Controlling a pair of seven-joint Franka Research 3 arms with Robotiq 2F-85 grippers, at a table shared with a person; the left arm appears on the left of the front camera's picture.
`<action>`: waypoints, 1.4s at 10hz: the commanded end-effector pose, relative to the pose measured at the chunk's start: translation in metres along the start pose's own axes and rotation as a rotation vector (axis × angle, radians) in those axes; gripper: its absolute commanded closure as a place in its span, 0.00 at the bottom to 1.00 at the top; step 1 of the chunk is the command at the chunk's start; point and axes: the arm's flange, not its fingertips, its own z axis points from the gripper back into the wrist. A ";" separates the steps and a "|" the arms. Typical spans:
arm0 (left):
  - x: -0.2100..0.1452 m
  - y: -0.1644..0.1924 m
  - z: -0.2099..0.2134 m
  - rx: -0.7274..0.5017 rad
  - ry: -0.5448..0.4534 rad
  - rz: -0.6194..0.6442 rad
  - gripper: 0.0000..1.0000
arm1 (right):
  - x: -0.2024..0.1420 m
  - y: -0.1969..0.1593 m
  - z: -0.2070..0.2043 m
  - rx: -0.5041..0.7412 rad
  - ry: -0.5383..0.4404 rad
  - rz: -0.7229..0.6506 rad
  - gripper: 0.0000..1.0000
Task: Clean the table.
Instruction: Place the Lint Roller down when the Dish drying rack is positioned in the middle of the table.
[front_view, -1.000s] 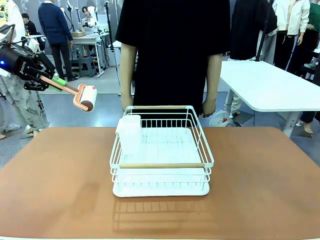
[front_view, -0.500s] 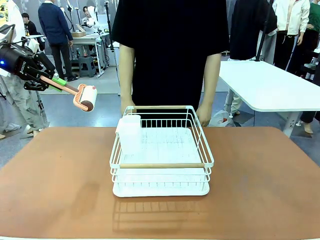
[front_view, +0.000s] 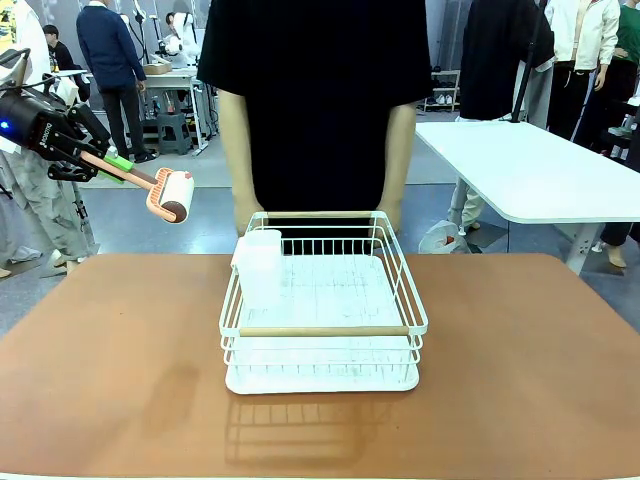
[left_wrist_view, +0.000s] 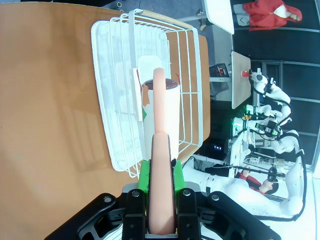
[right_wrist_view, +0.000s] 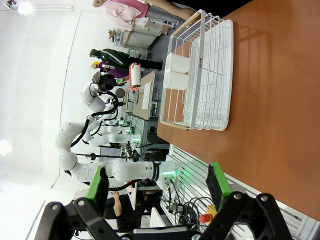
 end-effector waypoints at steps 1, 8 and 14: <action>-0.001 -0.002 0.002 -0.022 0.000 -0.009 0.89 | 0.000 0.003 0.002 0.011 -0.005 0.009 0.00; -0.001 -0.002 0.002 -0.022 0.000 -0.009 0.89 | 0.000 0.003 0.002 0.011 -0.005 0.009 0.00; -0.001 -0.002 0.002 -0.022 0.000 -0.009 0.89 | 0.000 0.003 0.002 0.011 -0.005 0.009 0.00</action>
